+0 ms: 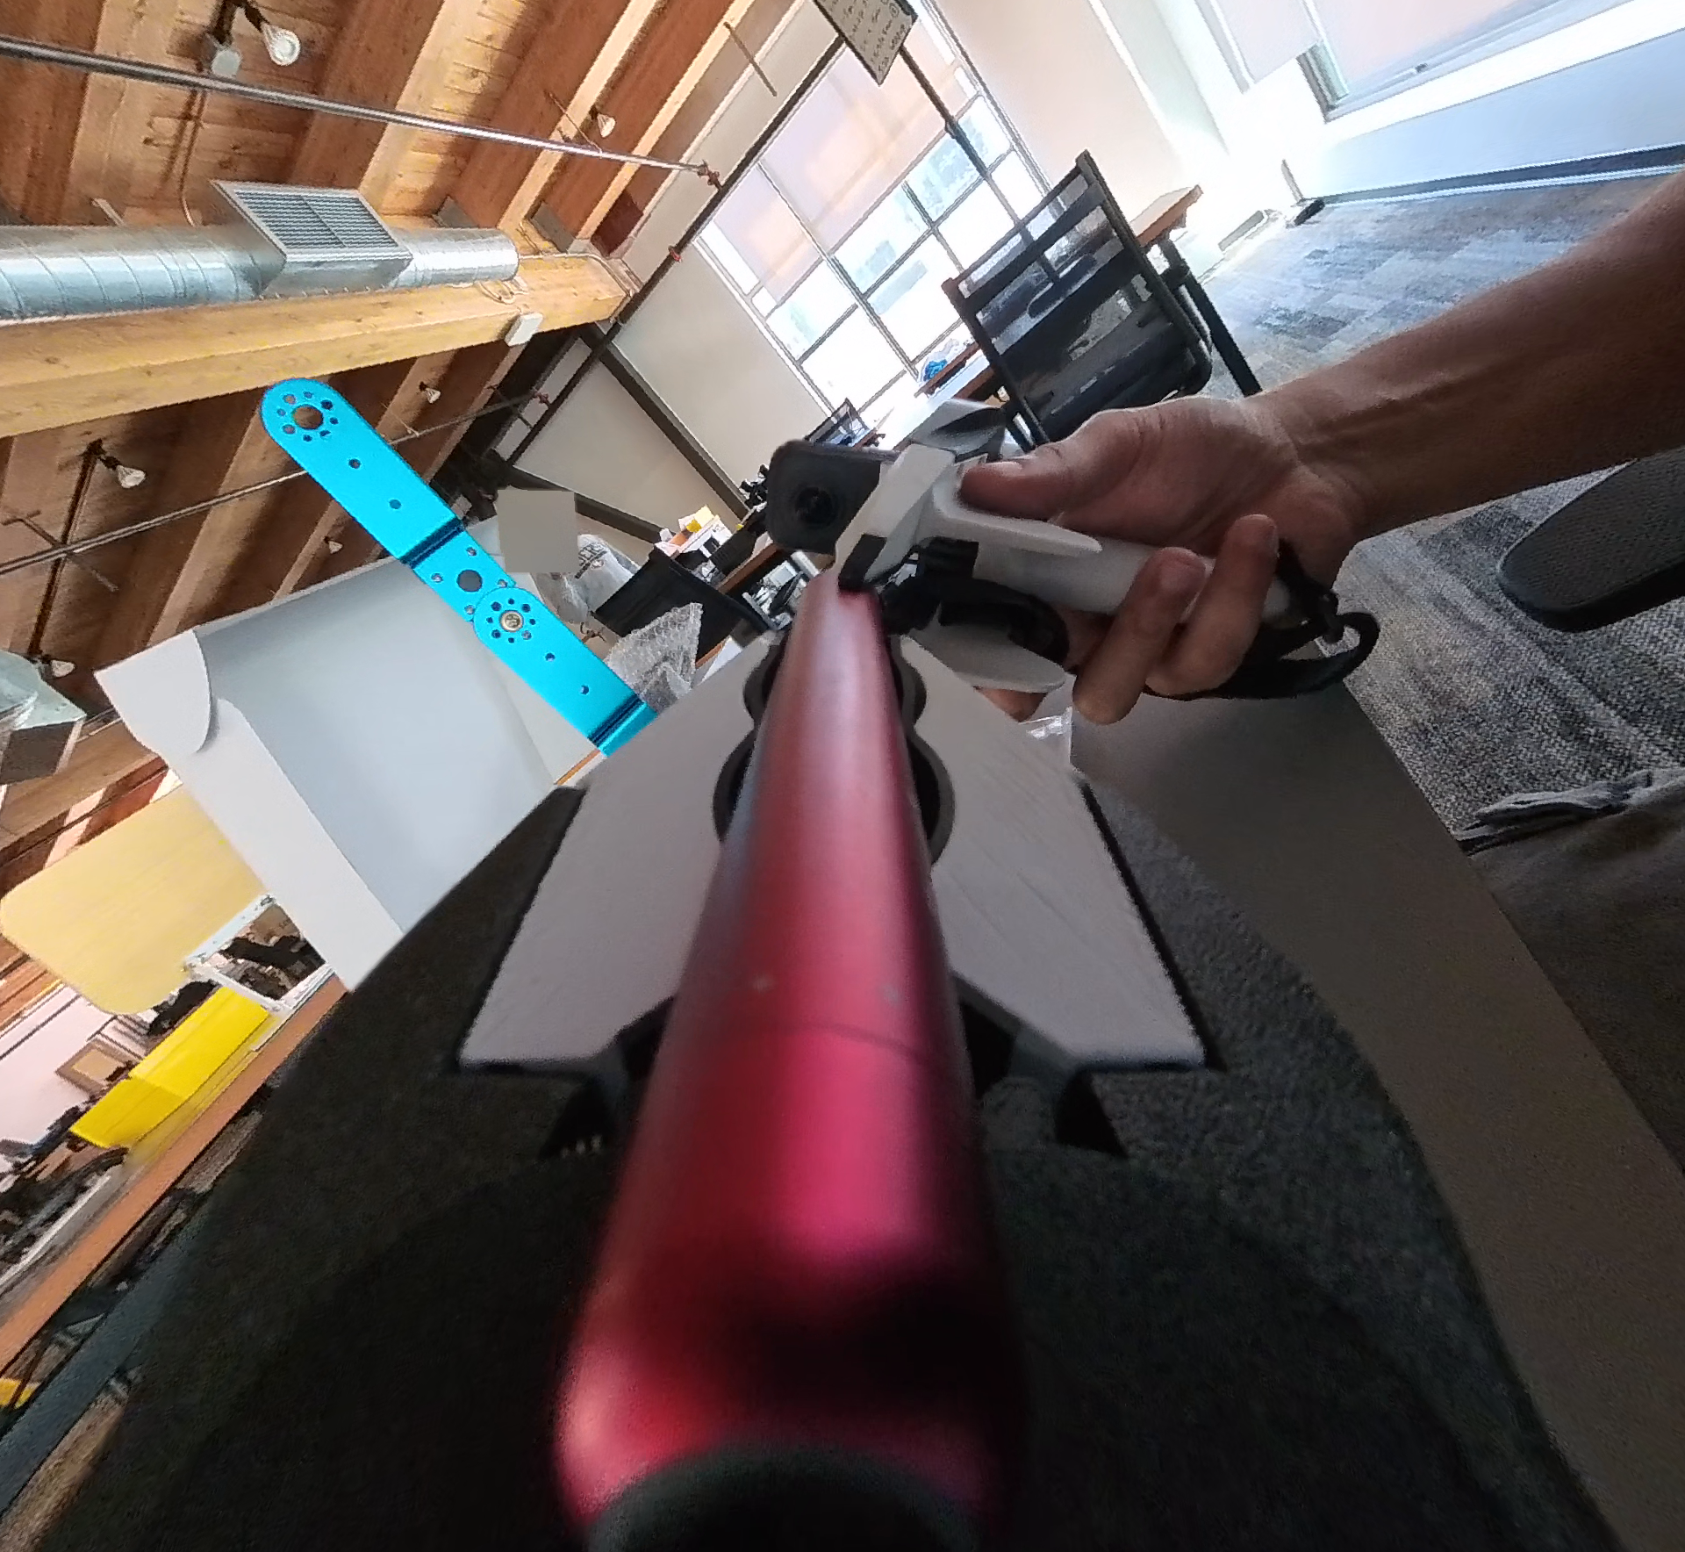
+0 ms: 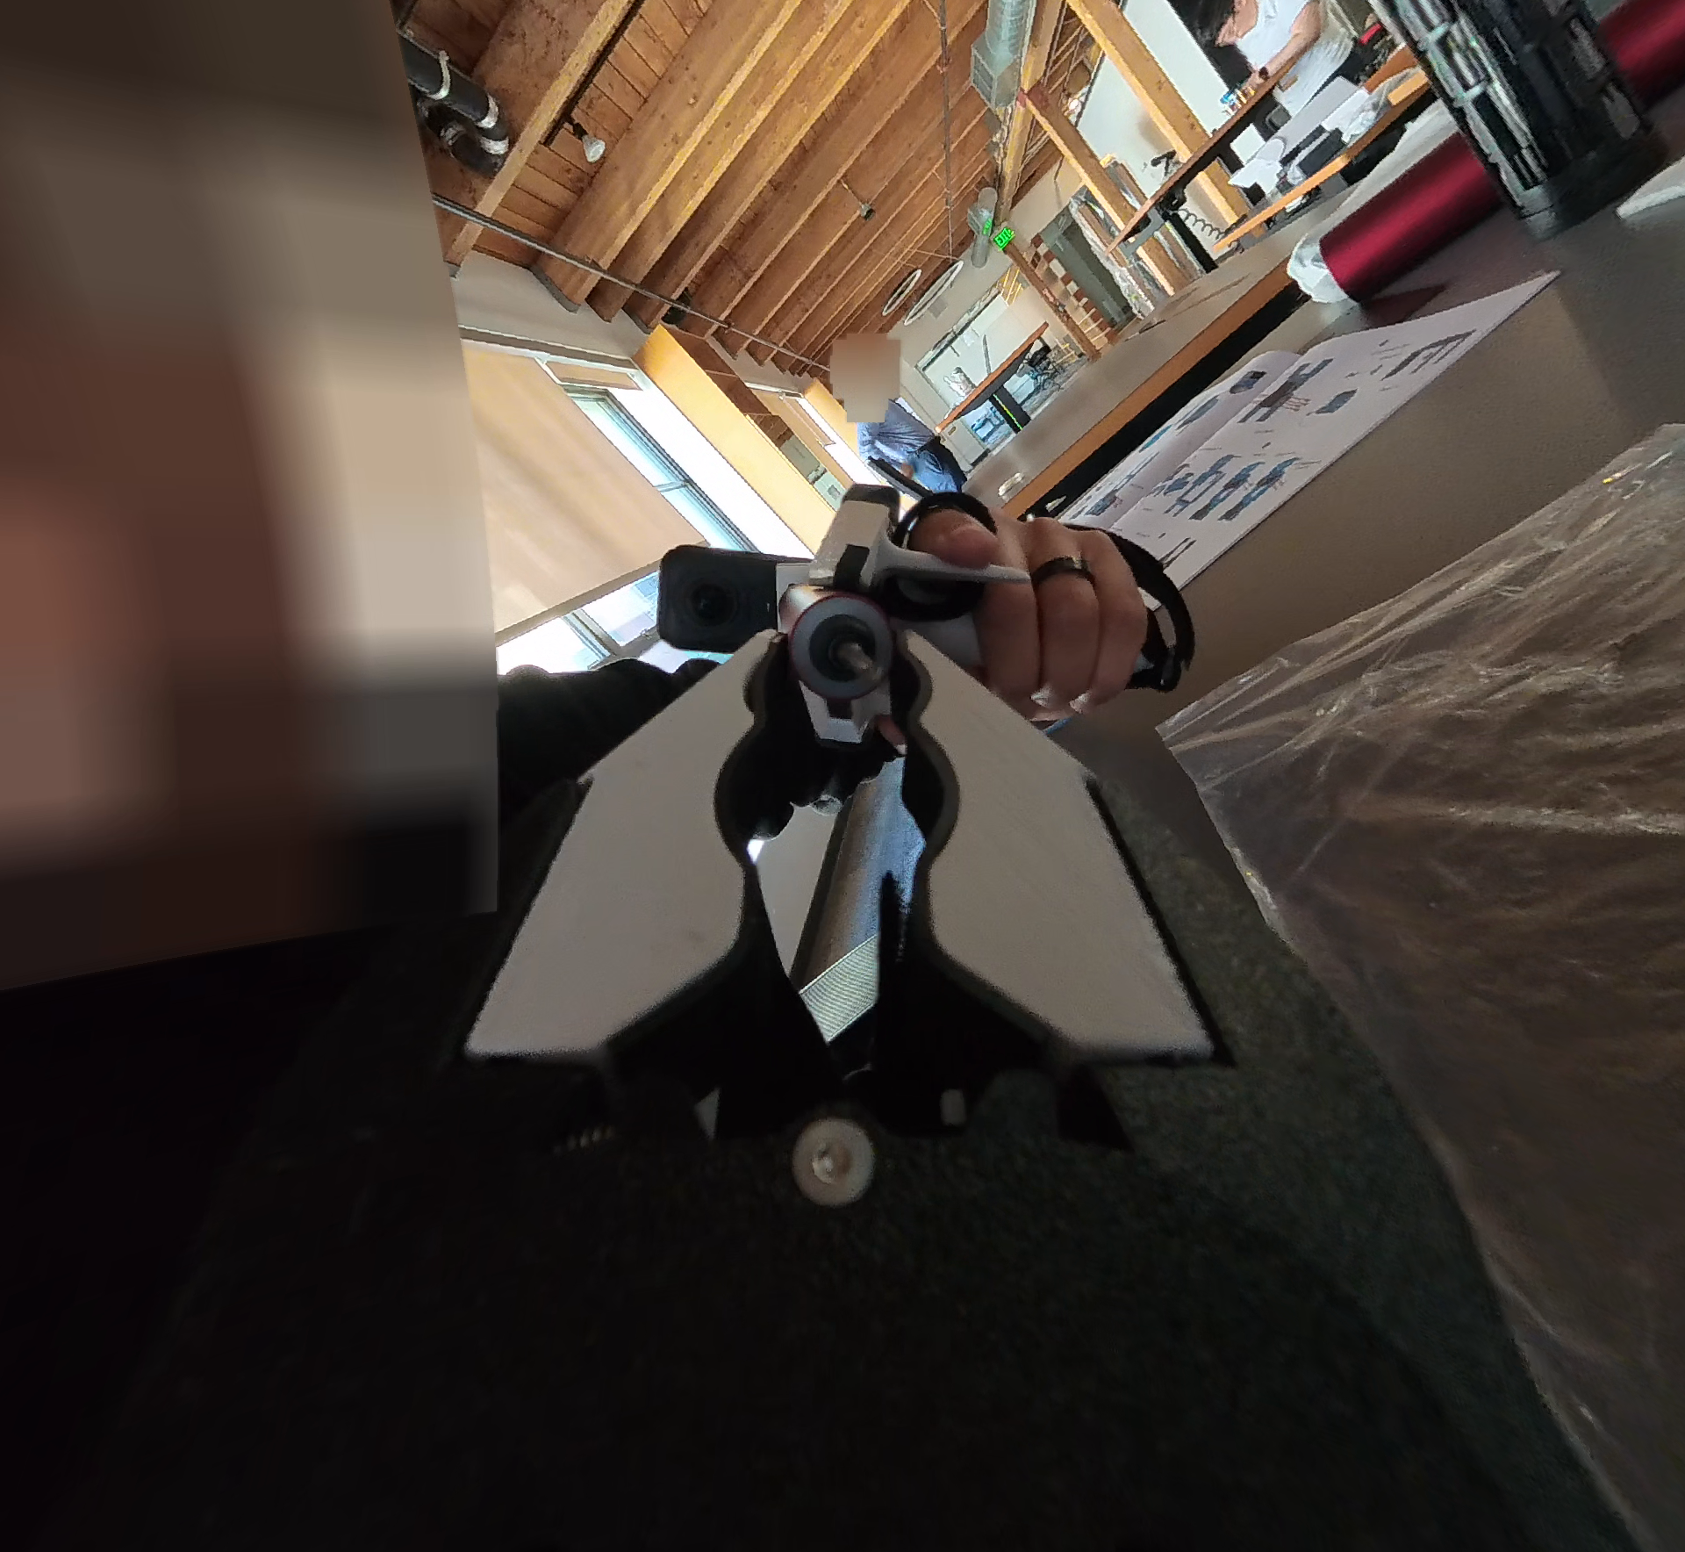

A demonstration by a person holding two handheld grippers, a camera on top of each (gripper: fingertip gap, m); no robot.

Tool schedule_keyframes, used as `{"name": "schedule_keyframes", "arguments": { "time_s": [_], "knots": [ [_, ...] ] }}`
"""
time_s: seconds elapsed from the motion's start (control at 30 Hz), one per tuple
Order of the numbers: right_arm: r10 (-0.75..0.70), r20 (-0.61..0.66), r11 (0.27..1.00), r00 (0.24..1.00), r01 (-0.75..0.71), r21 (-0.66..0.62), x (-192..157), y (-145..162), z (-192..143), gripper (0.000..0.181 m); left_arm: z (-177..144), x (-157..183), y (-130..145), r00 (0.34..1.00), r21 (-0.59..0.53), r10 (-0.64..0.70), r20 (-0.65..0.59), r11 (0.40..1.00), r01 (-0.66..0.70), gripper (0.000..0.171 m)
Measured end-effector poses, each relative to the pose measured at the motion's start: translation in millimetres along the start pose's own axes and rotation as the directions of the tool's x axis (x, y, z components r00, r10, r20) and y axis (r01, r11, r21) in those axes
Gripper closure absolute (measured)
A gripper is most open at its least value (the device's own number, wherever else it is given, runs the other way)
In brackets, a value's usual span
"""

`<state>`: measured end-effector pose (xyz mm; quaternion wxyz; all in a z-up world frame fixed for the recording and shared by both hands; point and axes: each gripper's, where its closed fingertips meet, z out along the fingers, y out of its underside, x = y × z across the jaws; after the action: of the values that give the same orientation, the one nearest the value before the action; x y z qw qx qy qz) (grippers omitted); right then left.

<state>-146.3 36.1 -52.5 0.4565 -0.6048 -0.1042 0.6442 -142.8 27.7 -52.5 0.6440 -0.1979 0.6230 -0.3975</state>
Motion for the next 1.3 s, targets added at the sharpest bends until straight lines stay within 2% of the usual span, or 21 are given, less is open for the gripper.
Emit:
{"name": "schedule_keyframes", "arguments": {
  "time_s": [0.17,0.43,0.47,0.53,0.57,0.63,0.73,0.8,0.87,0.93,0.97,1.0,1.07,1.1,1.13,1.2,1.27,1.3],
  "knots": [
    [-0.025,0.016,0.999,1.000,0.026,-0.020,-4,2,2,0.160,0,1,-3,1.000,0.011,-0.009,-0.004,1.000,0.009,0.149],
    [0.012,0.067,1.000,0.998,-0.012,-0.004,-3,4,5,0.163,-1,2,-2,1.000,0.004,-0.015,-0.010,1.000,0.015,0.150],
    [0.023,0.077,1.000,0.997,-0.023,-0.002,-3,4,5,0.157,-1,2,-2,1.000,-0.004,-0.021,-0.013,1.000,0.021,0.151],
    [0.014,0.091,1.000,0.996,-0.014,-0.002,-4,5,5,0.156,-1,3,-3,0.999,-0.012,-0.037,-0.023,0.999,0.037,0.151],
    [0.003,0.096,1.000,0.995,-0.002,-0.002,-5,5,5,0.165,-2,3,-4,0.999,-0.011,-0.047,-0.027,0.999,0.046,0.151],
    [-0.043,0.111,0.999,0.993,0.042,0.008,-8,6,5,0.163,-2,5,-7,0.998,-0.003,-0.054,-0.035,0.999,0.054,0.150],
    [-0.027,0.124,1.000,0.992,0.028,-0.006,-8,8,5,0.165,-2,6,-6,0.999,-0.007,-0.017,-0.029,1.000,0.017,0.150],
    [-0.030,0.100,0.999,0.995,0.031,-0.013,-6,7,4,0.163,-2,5,-5,0.999,-0.009,-0.028,-0.036,1.000,0.027,0.151],
    [-0.041,0.022,0.998,0.999,0.042,-0.041,-1,3,-1,0.158,-1,3,-1,0.999,-0.035,-0.017,-0.033,0.999,0.016,0.151],
    [-0.149,-0.101,0.989,0.984,0.146,-0.037,-1,-19,-31,0.147,-1,-1,2,0.999,-0.049,-0.031,-0.016,0.998,0.030,0.151],
    [-0.234,-0.209,0.972,0.949,0.224,-0.075,5,-29,-55,0.154,0,-2,4,0.999,-0.061,-0.043,-0.013,0.997,0.042,0.150],
    [-0.338,-0.354,0.941,0.872,0.304,-0.148,16,-38,-84,0.157,1,-4,7,0.999,-0.079,-0.048,-0.006,0.996,0.048,0.150],
    [-0.517,-0.627,0.856,0.582,0.356,-0.375,48,-49,-157,0.158,3,-4,13,0.999,-0.106,-0.053,0.001,0.993,0.053,0.150],
    [-0.561,-0.680,0.828,0.472,0.293,-0.479,61,-44,-190,0.158,4,-3,16,0.998,-0.121,-0.059,-0.002,0.991,0.059,0.149],
    [-0.569,-0.705,0.819,0.425,0.209,-0.535,69,-34,-215,0.158,5,-3,20,0.998,-0.136,-0.066,-0.003,0.989,0.065,0.150],
    [-0.574,-0.715,0.791,0.398,0.046,-0.610,81,-10,-250,0.154,7,-1,23,0.997,-0.146,-0.083,-0.009,0.986,0.081,0.150],
    [-0.629,-0.698,0.742,0.343,-0.004,-0.670,91,-2,-266,0.156,7,1,24,0.996,-0.152,-0.084,-0.013,0.985,0.081,0.149],
    [-0.640,-0.679,0.727,0.360,-0.002,-0.686,94,1,-261,0.157,8,2,25,0.997,-0.156,-0.079,-0.015,0.985,0.075,0.149]
  ]
}}
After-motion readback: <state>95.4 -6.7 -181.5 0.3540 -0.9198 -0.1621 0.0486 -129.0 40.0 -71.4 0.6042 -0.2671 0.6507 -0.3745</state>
